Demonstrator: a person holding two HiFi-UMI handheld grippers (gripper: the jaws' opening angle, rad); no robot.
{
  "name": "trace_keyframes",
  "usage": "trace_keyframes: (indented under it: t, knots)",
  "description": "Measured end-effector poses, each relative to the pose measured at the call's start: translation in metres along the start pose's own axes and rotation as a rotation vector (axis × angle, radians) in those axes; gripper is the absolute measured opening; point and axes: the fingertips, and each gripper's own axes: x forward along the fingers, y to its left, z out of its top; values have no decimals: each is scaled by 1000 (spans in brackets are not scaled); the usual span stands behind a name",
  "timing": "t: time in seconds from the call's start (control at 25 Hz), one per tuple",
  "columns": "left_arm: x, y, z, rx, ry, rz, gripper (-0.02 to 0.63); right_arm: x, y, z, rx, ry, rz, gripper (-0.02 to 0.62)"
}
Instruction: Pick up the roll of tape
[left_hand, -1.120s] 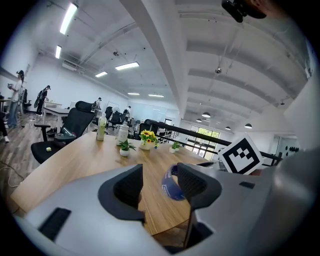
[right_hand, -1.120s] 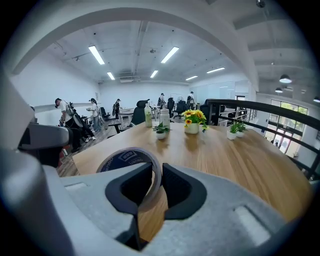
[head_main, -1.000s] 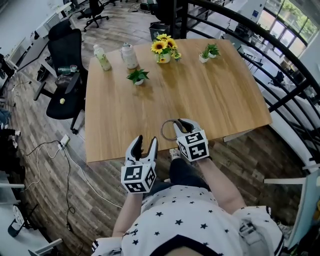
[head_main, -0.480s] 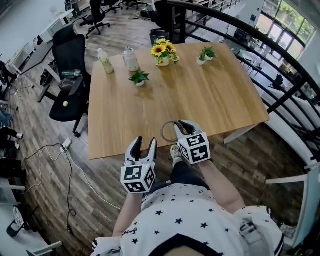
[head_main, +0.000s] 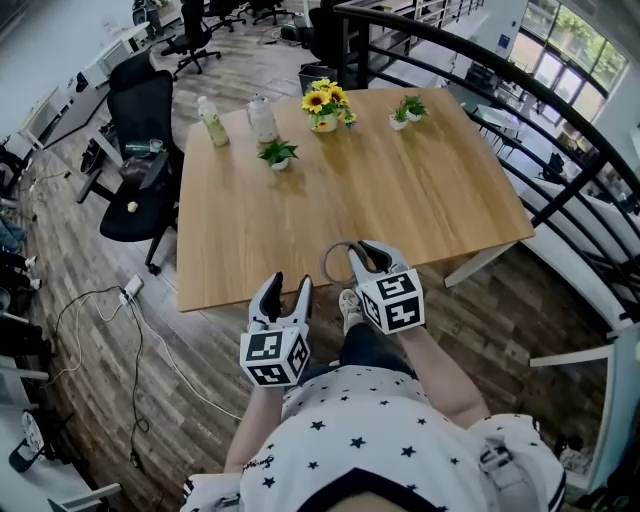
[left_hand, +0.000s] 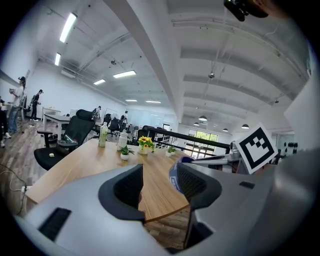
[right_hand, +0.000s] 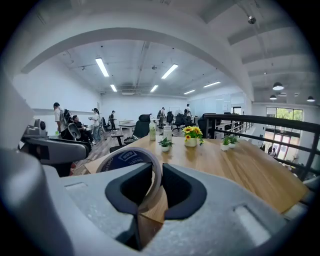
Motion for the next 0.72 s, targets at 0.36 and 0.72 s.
trace_keyframes:
  t: [0.36,0.72]
  knots:
    - [-14,-5,-6,1,-8,-2,210,-18,12,-2,8,-31,6,71]
    - [-17,-7,-4,3,-10,-6,210,-25,14,0,6,-40,2,71]
